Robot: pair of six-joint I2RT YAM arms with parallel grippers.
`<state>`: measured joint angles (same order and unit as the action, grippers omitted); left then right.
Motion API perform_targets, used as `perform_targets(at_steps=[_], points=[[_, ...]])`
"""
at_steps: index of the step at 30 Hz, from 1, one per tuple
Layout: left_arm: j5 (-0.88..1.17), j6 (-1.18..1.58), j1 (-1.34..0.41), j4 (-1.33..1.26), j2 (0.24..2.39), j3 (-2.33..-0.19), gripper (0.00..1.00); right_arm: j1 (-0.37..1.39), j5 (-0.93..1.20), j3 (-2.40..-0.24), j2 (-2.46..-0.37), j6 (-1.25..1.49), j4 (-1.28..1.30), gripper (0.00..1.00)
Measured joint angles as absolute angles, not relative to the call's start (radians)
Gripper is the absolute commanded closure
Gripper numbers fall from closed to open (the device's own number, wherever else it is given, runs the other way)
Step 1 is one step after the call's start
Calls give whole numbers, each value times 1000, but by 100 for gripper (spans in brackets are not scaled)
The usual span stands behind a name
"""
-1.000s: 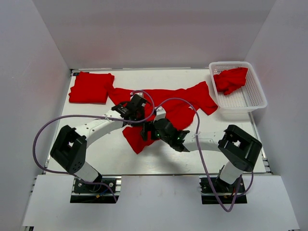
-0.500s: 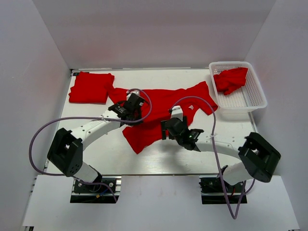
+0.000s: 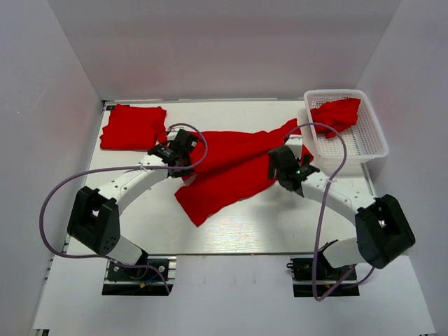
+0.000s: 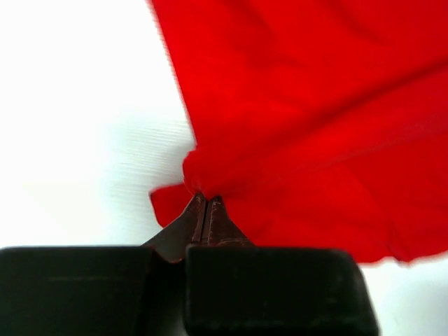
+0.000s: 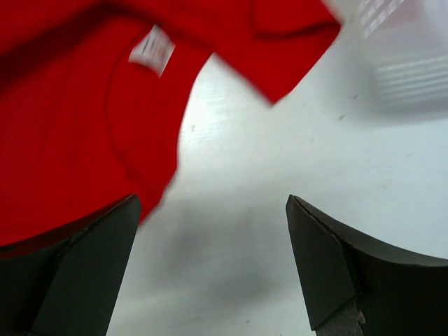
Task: Fold and stack the t-shirts
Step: Flatten out the tshirt
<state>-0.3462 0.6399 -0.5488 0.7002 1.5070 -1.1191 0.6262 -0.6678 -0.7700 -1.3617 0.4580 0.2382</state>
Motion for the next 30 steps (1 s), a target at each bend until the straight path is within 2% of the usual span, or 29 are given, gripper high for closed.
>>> perform_targets(at_steps=[5, 10, 19, 30], points=[[-448, 684, -485, 784, 1506, -1129, 100, 542, -660, -932, -1452, 452, 330, 10], [-509, 725, -397, 869, 1511, -1128, 100, 502, -587, -945, -1483, 437, 389, 10], [-480, 699, -331, 836, 1505, -1087, 100, 447, -490, -1004, -1580, 392, 426, 10], [-452, 672, -307, 818, 1505, -1085, 100, 435, -484, -1115, -1721, 296, 395, 10]])
